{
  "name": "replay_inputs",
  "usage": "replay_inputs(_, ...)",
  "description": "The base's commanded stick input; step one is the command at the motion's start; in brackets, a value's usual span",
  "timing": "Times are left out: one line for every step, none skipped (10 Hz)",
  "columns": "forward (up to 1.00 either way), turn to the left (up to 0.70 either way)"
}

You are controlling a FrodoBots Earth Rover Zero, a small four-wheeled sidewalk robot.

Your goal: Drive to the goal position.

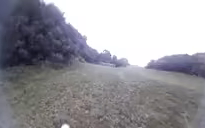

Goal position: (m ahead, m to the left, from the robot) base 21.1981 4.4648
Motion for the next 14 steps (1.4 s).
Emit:
replay_inputs(0.7,-0.16)
replay_inputs(0.7,-0.31)
replay_inputs(0.7,-0.23)
replay_inputs(0.7,-0.08)
replay_inputs(0.7,0.0)
replay_inputs(0.7,0.0)
replay_inputs(0.7,0.0)
replay_inputs(0.7,0.0)
replay_inputs(0.7,0.0)
replay_inputs(0.7,0.0)
replay_inputs(0.7,0.0)
replay_inputs(0.7,-0.12)
replay_inputs(0.7,-0.27)
replay_inputs(0.7,-0.35)
